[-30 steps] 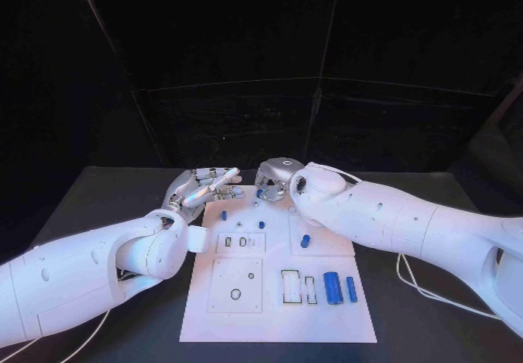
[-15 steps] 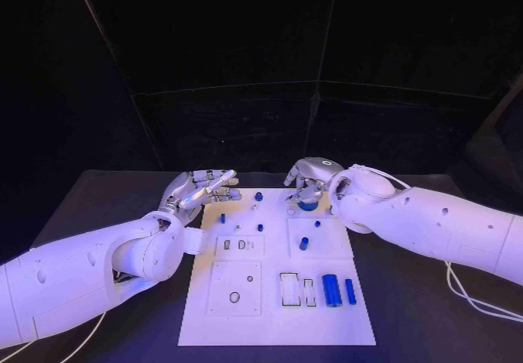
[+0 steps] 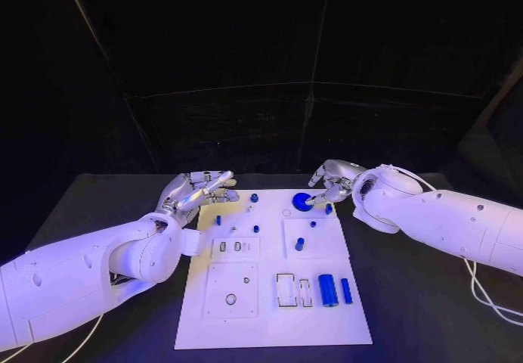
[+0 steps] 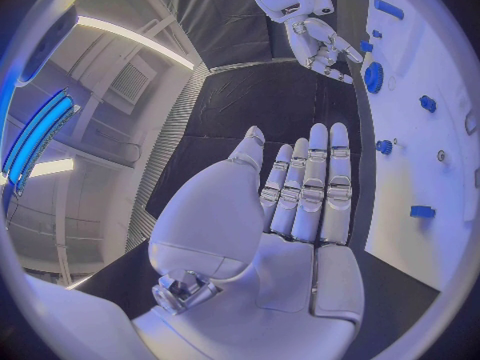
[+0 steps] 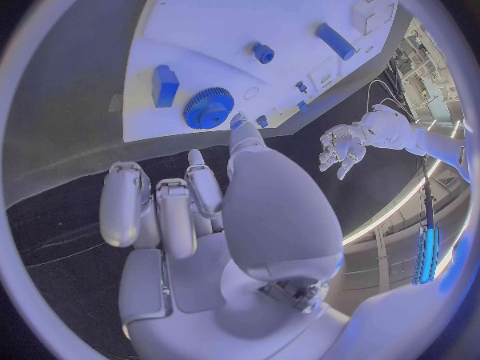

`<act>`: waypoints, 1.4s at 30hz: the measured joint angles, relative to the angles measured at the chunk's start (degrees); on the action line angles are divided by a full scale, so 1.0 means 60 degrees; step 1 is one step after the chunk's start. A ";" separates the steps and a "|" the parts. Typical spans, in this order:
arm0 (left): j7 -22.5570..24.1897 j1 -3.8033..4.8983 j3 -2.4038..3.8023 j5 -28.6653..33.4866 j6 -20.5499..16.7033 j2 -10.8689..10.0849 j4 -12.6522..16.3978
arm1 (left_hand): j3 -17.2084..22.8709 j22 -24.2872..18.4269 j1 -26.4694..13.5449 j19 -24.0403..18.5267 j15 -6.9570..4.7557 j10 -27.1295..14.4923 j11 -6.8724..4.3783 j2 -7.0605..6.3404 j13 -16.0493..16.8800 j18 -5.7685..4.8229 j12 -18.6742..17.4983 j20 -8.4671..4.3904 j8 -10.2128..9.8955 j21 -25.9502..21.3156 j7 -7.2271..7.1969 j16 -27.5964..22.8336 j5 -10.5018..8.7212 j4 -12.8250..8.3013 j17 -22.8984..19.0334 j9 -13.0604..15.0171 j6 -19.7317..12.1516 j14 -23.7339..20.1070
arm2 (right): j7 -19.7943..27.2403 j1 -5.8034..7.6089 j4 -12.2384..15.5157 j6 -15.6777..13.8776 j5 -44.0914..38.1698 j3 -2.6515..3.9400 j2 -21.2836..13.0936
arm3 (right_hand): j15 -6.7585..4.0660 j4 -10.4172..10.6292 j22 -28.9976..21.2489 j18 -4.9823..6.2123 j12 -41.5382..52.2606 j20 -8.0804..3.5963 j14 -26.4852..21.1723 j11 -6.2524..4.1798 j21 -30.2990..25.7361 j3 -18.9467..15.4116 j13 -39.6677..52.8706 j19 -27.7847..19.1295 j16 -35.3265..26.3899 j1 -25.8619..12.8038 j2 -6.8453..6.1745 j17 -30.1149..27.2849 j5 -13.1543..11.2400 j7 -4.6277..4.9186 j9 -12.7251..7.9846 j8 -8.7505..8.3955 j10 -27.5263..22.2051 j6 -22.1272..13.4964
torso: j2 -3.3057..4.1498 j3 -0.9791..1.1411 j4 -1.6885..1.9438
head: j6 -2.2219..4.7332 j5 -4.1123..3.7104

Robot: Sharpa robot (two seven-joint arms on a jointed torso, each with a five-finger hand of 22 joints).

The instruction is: Assemble the parts on the task board

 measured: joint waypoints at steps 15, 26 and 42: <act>-0.0008 0.0000 -0.0001 -0.0001 0.0036 0.0074 -0.0083 | 0.0000 0.0001 0.0000 0.0000 0.0000 0.0000 0.0000 0.0000 0.0000 -0.0001 0.0000 0.0000 0.0000 0.0000 0.0000 0.0000 0.0000 0.0000 -0.0001 0.0000 0.0000 0.0000 | -0.0309 -0.0004 -0.0325 0.0741 0.0127 0.0000 0.0374 | 0.0000 -0.0080 0.0360 0.0002 0.1061 0.0032 0.0000 -0.0028 0.0164 0.0044 0.0681 0.0237 0.0164 0.0528 0.0378 -0.0002 0.0428 -0.0001 -0.0001 0.0290 0.0677 -0.0001 | 0.0005 -0.0021 0.0020 | -0.0077 -0.0030; -0.0015 -0.0001 -0.0001 -0.0002 0.0054 0.0093 -0.0112 | 0.0000 0.0002 0.0000 0.0000 0.0000 0.0000 0.0000 0.0000 0.0000 0.0000 0.0001 0.0000 0.0001 0.0001 0.0000 0.0000 0.0000 0.0000 -0.0002 0.0001 0.0000 0.0000 | -0.0322 -0.0005 -0.0416 0.0856 -0.0197 -0.0001 0.0560 | 0.0000 -0.0233 0.0443 -0.0147 0.1430 0.0028 0.0000 -0.0084 0.0288 0.0040 0.0680 0.0368 0.0225 0.0691 0.0541 -0.0003 0.0416 -0.0069 0.0002 0.0420 0.0927 0.0172 | 0.0005 -0.0027 0.0021 | -0.0112 -0.0024; -0.0031 -0.0001 -0.0001 -0.0002 0.0086 0.0112 -0.0143 | 0.0000 0.0004 0.0000 0.0000 0.0000 0.0000 0.0000 0.0000 0.0000 0.0000 0.0001 0.0000 0.0001 0.0001 0.0000 0.0000 0.0000 0.0000 -0.0004 0.0001 0.0000 0.0000 | -0.0321 -0.0009 -0.0653 0.0956 -0.0739 -0.0001 0.0829 | -0.0001 -0.0655 0.0441 -0.0145 0.1513 -0.0031 0.0000 -0.0084 0.0326 0.0332 0.0687 0.0445 0.0260 0.0929 0.0880 -0.0005 -0.0230 -0.0086 -0.0013 0.0475 0.0926 0.0342 | 0.0002 -0.0022 0.0030 | -0.0181 -0.0015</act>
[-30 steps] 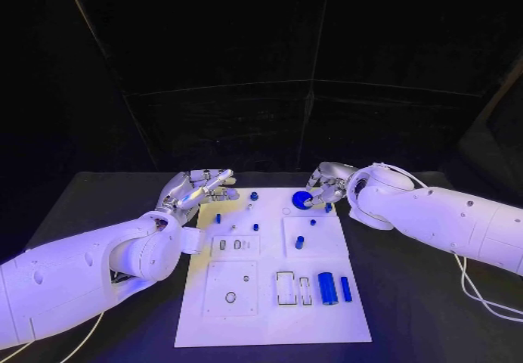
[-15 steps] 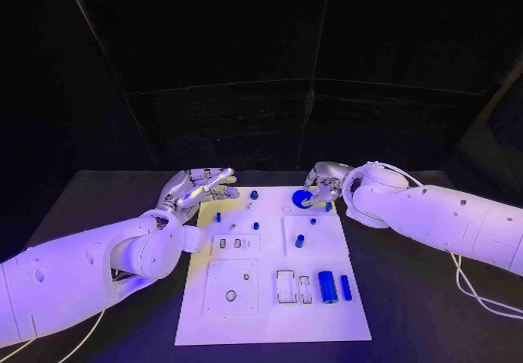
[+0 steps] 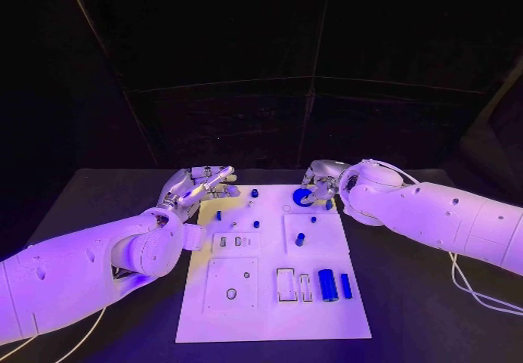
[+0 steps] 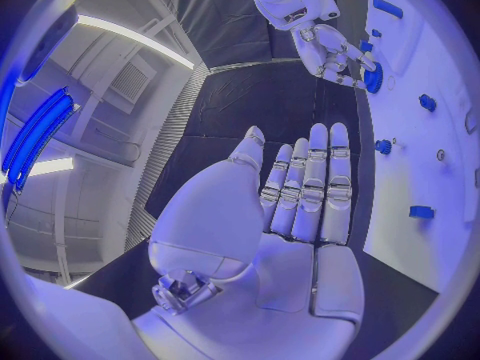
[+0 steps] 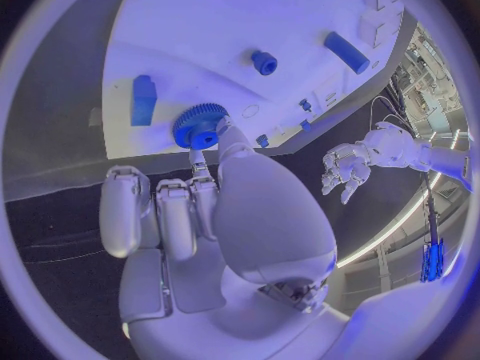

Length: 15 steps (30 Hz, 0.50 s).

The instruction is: Assemble the parts on the task board

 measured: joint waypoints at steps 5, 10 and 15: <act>-0.0010 0.0000 0.0000 0.0000 0.0014 0.0010 -0.0004 | 0.0000 -0.0002 0.0000 0.0000 0.0000 0.0000 0.0000 0.0000 0.0000 0.0000 0.0000 0.0000 0.0000 0.0000 0.0000 0.0000 0.0000 0.0000 0.0002 0.0000 0.0000 0.0000 | -0.0014 0.0002 -0.0018 0.0031 -0.0178 0.0004 0.0047 | 0.0000 -0.0216 0.0000 0.0001 0.0079 0.0010 0.0000 0.0000 0.0043 0.0216 0.0030 0.0051 0.0036 0.0173 0.0173 0.0000 -0.0146 -0.0053 -0.0008 0.0090 -0.0001 0.0241 | 0.0000 0.0000 -0.0005 | -0.0022 0.0001; -0.0026 0.0000 0.0000 -0.0001 0.0028 0.0010 -0.0004 | 0.0000 -0.0013 0.0000 0.0000 0.0000 0.0000 0.0000 0.0000 0.0000 0.0000 0.0000 0.0000 0.0000 0.0000 0.0000 0.0000 0.0000 0.0000 0.0021 0.0000 0.0000 0.0000 | -0.0037 0.0010 -0.0014 0.0057 -0.0357 0.0012 0.0041 | 0.0000 -0.0487 -0.0001 0.0001 0.0113 -0.0022 0.0000 -0.0035 0.0050 0.0488 0.0034 0.0083 0.0036 0.0382 0.0199 -0.0001 -0.0350 -0.0026 -0.0027 0.0090 0.0034 0.0299 | -0.0002 -0.0001 -0.0005 | -0.0049 -0.0047; -0.0041 0.0000 0.0000 -0.0001 0.0038 0.0001 -0.0005 | 0.0000 -0.0013 0.0000 0.0000 0.0000 0.0000 0.0000 0.0000 0.0000 0.0000 0.0000 0.0000 0.0000 0.0000 0.0000 0.0000 0.0000 0.0000 0.0021 0.0000 0.0000 0.0000 | -0.0064 0.0014 0.0017 0.0071 -0.0501 0.0017 -0.0005 | 0.0000 -0.0580 -0.0001 0.0002 0.0115 -0.0022 0.0000 -0.0035 0.0080 0.0581 0.0021 0.0083 0.0036 0.0432 0.0174 -0.0001 -0.0351 -0.0060 -0.0037 0.0064 0.0034 0.0333 | -0.0002 -0.0001 -0.0005 | -0.0065 -0.0049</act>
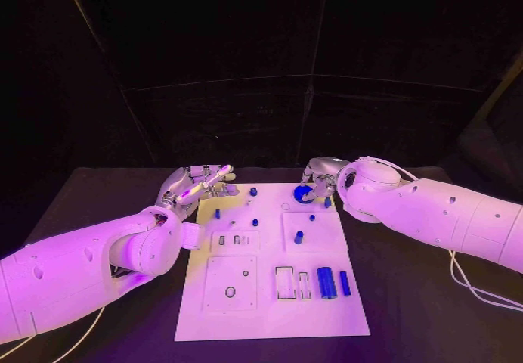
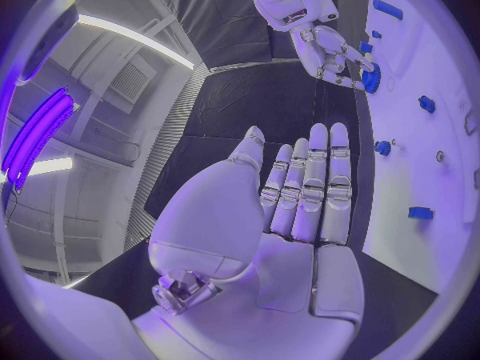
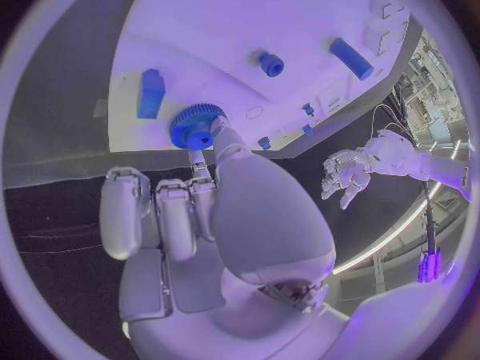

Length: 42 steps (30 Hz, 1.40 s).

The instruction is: Assemble the parts on the task board

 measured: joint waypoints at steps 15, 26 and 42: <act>-0.0030 0.0000 0.0000 0.0000 0.0020 -0.0025 0.0009 | 0.0000 0.0001 0.0000 0.0000 0.0000 0.0000 0.0000 0.0000 0.0000 0.0000 0.0000 0.0000 0.0000 0.0000 0.0000 0.0000 0.0000 0.0000 -0.0002 0.0000 0.0000 0.0000 | -0.0048 -0.0040 0.0336 -0.0415 -0.0226 -0.0022 -0.0084 | -0.0108 -0.0146 -0.0001 0.0001 0.0099 -0.0119 -0.0001 -0.0140 0.0087 0.0844 -0.0026 0.0185 0.0046 -0.0118 0.0001 -0.0001 0.1369 -0.0021 -0.0032 0.0008 0.0030 0.0393 | -0.0004 0.0001 0.0004 | -0.0037 -0.0013; -0.0036 0.0000 0.0000 0.0000 0.0024 -0.0080 0.0019 | 0.0000 0.0002 0.0000 0.0000 0.0000 0.0000 0.0000 0.0000 0.0000 0.0000 0.0000 0.0000 0.0000 0.0000 0.0000 0.0000 0.0000 0.0000 0.0008 0.0000 0.0000 0.0000 | -0.0146 -0.0034 0.1466 -0.1492 -0.0634 -0.0013 -0.0185 | -0.0144 -0.0208 -0.0002 -0.0153 0.0136 -0.0187 0.0032 -0.0156 0.0141 0.1424 -0.0028 0.0253 0.0046 -0.0533 -0.0185 -0.0001 0.1570 -0.0017 -0.0033 -0.0059 0.0015 0.0397 | -0.0011 -0.0007 0.0003 | -0.0028 0.0023; -0.0036 0.0018 0.0001 -0.0001 0.0023 -0.0100 0.0019 | 0.0000 -0.0007 0.0000 0.0000 0.0000 0.0000 0.0000 0.0000 0.0000 0.0000 0.0000 0.0000 0.0000 0.0000 0.0000 0.0000 0.0000 0.0000 0.0006 0.0001 0.0000 0.0000 | -0.0275 -0.0131 0.1610 -0.1995 -0.1192 -0.0045 0.1038 | -0.0141 -0.0198 -0.0003 -0.0150 0.0136 -0.0187 0.0033 -0.0154 0.0141 0.1702 -0.0029 0.0253 0.0046 -0.0769 -0.0299 -0.0002 0.1185 0.0026 -0.0033 -0.0203 0.0014 0.0441 | -0.0001 -0.0007 0.0023 | -0.0052 0.0081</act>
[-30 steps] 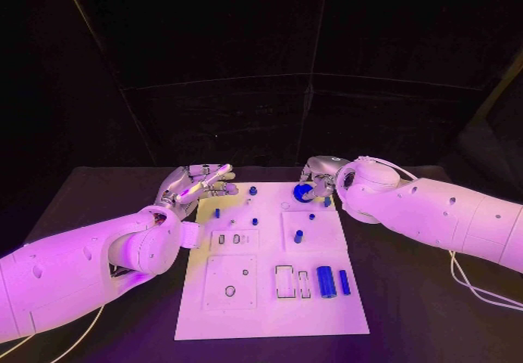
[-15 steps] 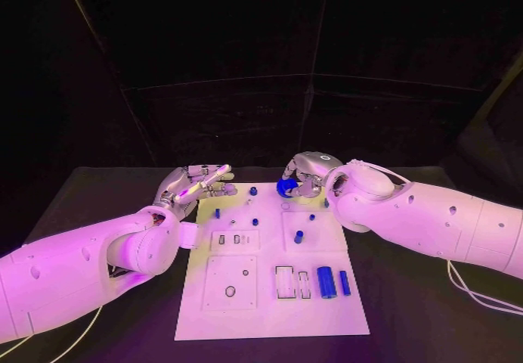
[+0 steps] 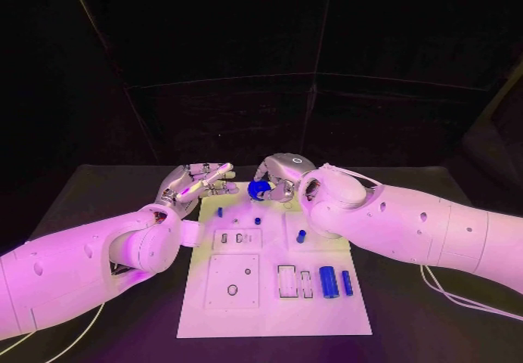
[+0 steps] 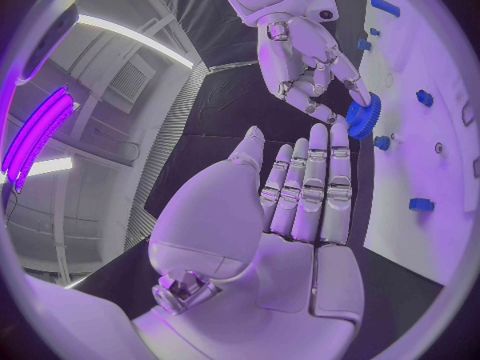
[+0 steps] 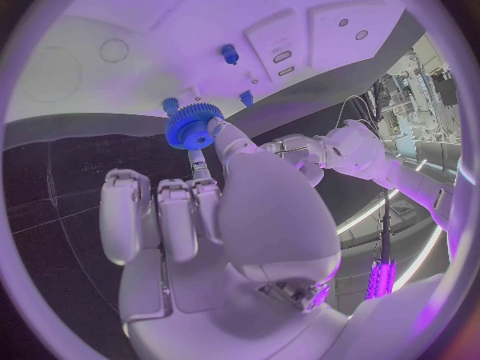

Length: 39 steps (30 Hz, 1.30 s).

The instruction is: Assemble the parts on the task board

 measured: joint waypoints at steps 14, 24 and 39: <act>0.0016 0.0010 0.0001 0.0000 0.0001 0.0050 -0.0019 | 0.0000 -0.0007 0.0000 0.0000 0.0000 0.0000 0.0000 0.0000 0.0000 0.0000 -0.0040 0.0000 0.0000 0.0000 0.0000 -0.0047 0.0000 0.0000 0.0016 0.0000 0.0000 0.0000 | 0.0062 -0.0219 -0.0861 0.0096 -0.0103 -0.0045 0.0785 | 0.0001 -0.0061 -0.0001 0.0000 -0.0001 0.0000 0.0000 0.0001 0.0000 0.0120 0.0000 0.0000 0.0000 -0.0058 -0.0041 0.0007 -0.0143 0.0019 0.0000 -0.0106 0.0000 0.0084 | 0.0007 0.0013 -0.0015 | -0.0053 0.0088; 0.0025 0.0012 0.0001 0.0000 0.0001 0.0086 -0.0034 | 0.0000 -0.0007 0.0000 0.0000 0.0000 0.0000 0.0000 0.0000 0.0000 0.0000 -0.0040 0.0000 0.0000 0.0000 0.0000 -0.0046 0.0000 0.0000 0.0015 0.0000 0.0000 0.0000 | 0.0129 -0.0319 -0.1175 0.0272 -0.0122 -0.0048 0.1013 | 0.0002 -0.0073 -0.0001 0.0001 -0.0001 0.0000 0.0001 0.0002 0.0000 0.0159 -0.0001 0.0000 0.0000 -0.0151 -0.0077 0.0006 -0.0188 0.0022 0.0001 -0.0134 0.0000 0.0156 | 0.0007 0.0017 -0.0017 | -0.0087 0.0099; 0.0027 0.0019 0.0001 -0.0001 0.0004 0.0097 -0.0058 | 0.0000 -0.0005 0.0000 0.0000 0.0000 0.0000 0.0000 0.0000 0.0000 0.0000 -0.0040 0.0000 0.0000 0.0000 0.0000 -0.0046 0.0000 0.0000 0.0013 0.0000 0.0000 0.0000 | 0.0231 -0.0360 -0.1614 0.0444 -0.0144 -0.0047 0.1252 | 0.0128 -0.0094 -0.0001 0.0002 -0.0430 0.0141 -0.0019 0.0175 0.0000 0.0379 -0.0001 -0.0032 0.0000 -0.0586 -0.0307 0.0004 -0.1031 0.0068 0.0063 -0.0743 0.0001 -0.0363 | 0.0005 0.0013 -0.0023 | -0.0112 0.0106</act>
